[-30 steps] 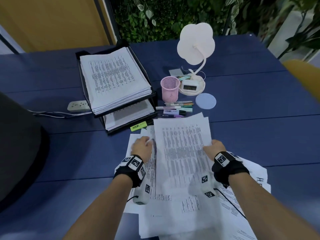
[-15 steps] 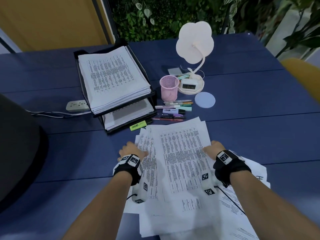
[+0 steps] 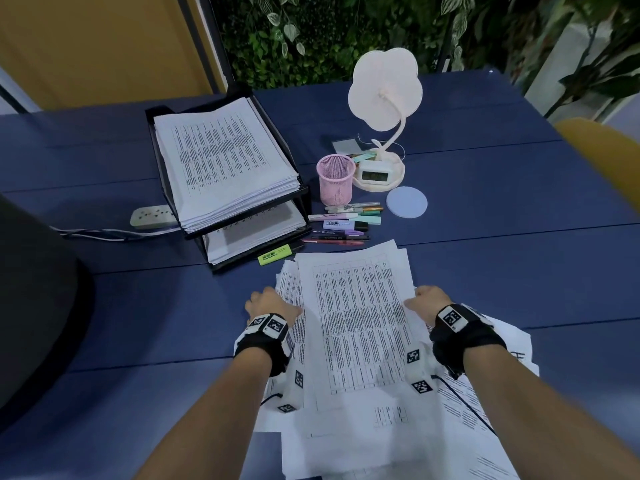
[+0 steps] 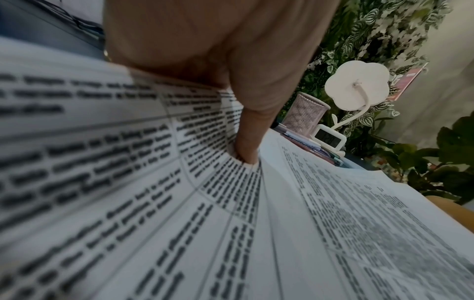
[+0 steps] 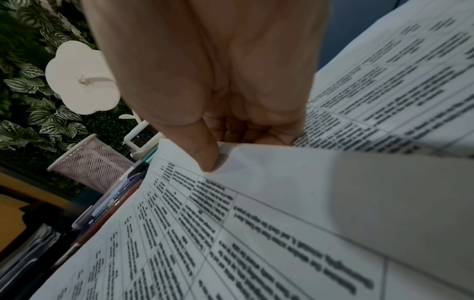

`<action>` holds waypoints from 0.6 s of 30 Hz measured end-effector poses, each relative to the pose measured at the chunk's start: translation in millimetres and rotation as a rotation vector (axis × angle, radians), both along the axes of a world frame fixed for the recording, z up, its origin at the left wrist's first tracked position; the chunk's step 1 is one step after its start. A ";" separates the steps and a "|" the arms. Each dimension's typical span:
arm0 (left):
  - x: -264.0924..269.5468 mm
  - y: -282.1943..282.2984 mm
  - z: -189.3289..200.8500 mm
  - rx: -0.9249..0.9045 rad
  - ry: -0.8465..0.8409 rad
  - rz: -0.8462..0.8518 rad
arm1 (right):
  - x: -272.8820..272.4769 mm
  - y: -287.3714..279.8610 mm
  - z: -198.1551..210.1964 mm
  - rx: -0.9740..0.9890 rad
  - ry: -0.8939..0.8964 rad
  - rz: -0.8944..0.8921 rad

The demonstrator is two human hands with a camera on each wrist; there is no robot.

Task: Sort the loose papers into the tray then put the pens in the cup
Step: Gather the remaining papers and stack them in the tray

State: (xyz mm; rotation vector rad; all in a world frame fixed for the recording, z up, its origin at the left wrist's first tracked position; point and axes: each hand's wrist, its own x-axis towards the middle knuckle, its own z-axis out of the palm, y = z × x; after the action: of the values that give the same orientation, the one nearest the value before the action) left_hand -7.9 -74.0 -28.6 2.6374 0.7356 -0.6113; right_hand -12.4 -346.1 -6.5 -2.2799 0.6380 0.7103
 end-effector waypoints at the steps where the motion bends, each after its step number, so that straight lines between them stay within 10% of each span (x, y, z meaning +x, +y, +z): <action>1: -0.1 -0.5 -0.3 0.004 0.001 -0.002 | -0.7 -0.6 0.1 0.002 -0.004 0.002; 11: -0.5 -3.2 1.3 -0.122 -0.202 -0.109 | -3.1 -3.9 -1.9 0.006 -0.043 -0.006; 18: -4.3 -1.0 11.9 -0.727 -0.489 0.178 | -2.3 -4.4 12.9 -0.078 -0.012 -0.001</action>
State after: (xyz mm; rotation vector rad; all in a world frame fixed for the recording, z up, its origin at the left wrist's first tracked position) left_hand -12.2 -75.0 -16.7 1.9022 0.4667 -0.1204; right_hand -14.7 -350.5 6.4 -2.3532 0.6713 0.6816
